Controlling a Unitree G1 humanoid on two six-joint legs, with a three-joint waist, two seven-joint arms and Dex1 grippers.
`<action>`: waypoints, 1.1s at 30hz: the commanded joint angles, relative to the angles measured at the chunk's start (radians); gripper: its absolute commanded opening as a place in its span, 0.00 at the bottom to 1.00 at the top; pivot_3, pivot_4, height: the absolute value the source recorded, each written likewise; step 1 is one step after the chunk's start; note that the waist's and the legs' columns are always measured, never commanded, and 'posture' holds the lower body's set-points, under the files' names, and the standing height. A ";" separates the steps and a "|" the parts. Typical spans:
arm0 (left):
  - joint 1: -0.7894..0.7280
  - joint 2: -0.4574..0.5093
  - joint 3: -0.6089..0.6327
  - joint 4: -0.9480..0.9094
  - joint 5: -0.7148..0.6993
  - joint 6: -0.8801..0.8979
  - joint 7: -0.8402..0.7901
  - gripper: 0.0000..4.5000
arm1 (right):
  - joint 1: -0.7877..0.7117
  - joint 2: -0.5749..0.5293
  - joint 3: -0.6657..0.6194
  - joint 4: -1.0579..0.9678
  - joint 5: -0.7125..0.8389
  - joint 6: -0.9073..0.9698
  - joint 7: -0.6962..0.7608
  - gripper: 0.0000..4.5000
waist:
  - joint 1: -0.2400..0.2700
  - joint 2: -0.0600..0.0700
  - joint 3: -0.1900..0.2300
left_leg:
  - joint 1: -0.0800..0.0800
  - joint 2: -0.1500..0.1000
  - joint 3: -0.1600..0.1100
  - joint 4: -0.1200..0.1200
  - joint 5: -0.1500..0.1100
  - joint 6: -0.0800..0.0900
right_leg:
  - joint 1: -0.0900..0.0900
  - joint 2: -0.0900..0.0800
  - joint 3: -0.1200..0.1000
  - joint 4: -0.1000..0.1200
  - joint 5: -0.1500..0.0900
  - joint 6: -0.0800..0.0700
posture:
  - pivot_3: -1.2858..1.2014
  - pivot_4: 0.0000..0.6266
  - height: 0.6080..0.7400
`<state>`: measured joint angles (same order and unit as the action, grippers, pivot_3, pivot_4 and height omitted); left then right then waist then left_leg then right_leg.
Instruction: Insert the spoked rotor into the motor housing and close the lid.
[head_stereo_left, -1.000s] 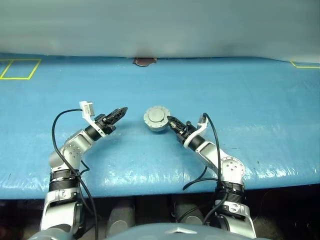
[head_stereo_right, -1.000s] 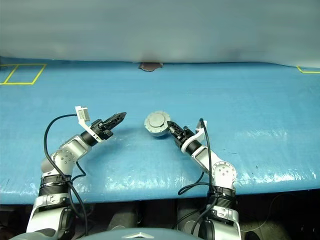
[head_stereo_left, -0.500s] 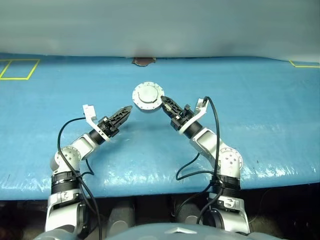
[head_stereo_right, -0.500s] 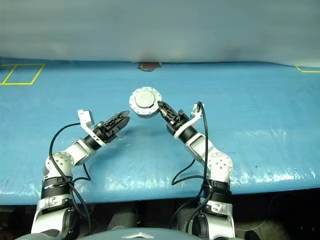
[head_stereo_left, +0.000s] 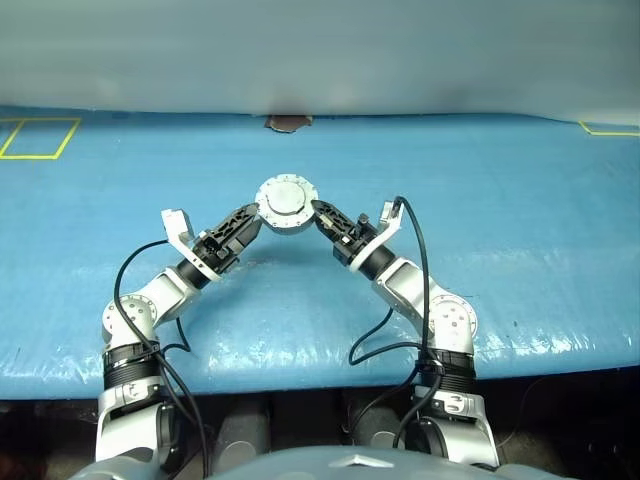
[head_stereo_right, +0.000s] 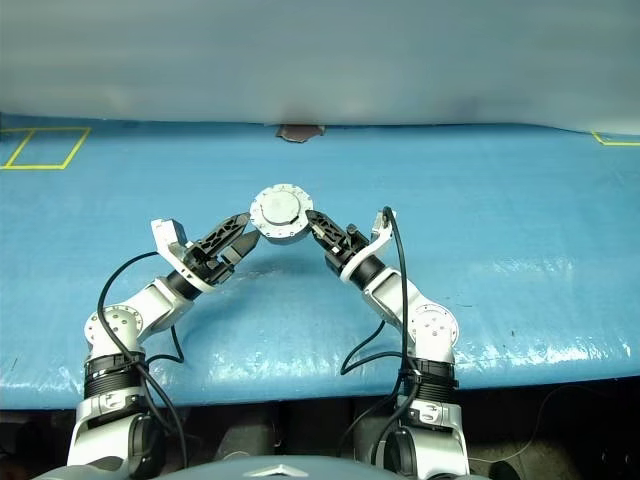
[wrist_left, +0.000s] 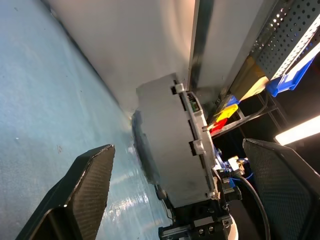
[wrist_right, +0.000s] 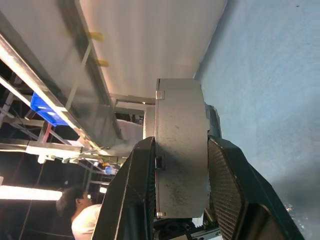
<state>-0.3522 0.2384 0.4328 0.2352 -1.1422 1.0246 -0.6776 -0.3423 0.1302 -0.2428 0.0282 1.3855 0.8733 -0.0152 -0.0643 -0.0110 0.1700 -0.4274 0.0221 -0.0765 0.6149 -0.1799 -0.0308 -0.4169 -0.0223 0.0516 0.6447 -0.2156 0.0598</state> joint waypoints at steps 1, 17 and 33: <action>-0.016 -0.001 0.009 -0.013 -0.031 0.008 -0.007 0.99 | -0.025 0.015 0.009 -0.040 0.029 -0.005 0.030 0.27 | 0.000 0.000 0.000 | 0.000 0.000 0.000 0.000 0.000 0.000 | 0.000 0.000 0.000 0.000 0.000 0.000 | 0.52 0.24 1.00; -0.070 -0.056 -0.027 0.049 -0.018 0.010 0.004 0.99 | 0.022 0.036 0.083 -0.100 0.022 0.030 0.039 0.27 | 0.000 0.000 0.000 | -0.001 0.000 0.000 0.000 0.000 0.000 | 0.000 0.000 0.000 0.000 0.001 0.002 | 0.52 0.24 1.00; -0.060 -0.062 -0.026 0.045 -0.006 -0.013 0.028 0.59 | 0.025 0.035 0.092 -0.104 0.023 0.006 0.031 0.27 | 0.000 0.000 0.000 | -0.001 0.000 0.000 0.001 0.000 0.000 | 0.000 0.000 0.000 0.000 0.002 0.003 | 0.52 0.24 1.00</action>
<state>-0.4101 0.1772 0.4059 0.3033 -1.1489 1.0170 -0.6448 -0.3266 0.1231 -0.1661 -0.0127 1.3782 0.8938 -0.0087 -0.0643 -0.0110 0.1700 -0.4282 0.0219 -0.0768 0.6160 -0.1798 -0.0307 -0.4169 -0.0223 0.0516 0.6448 -0.2137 0.0629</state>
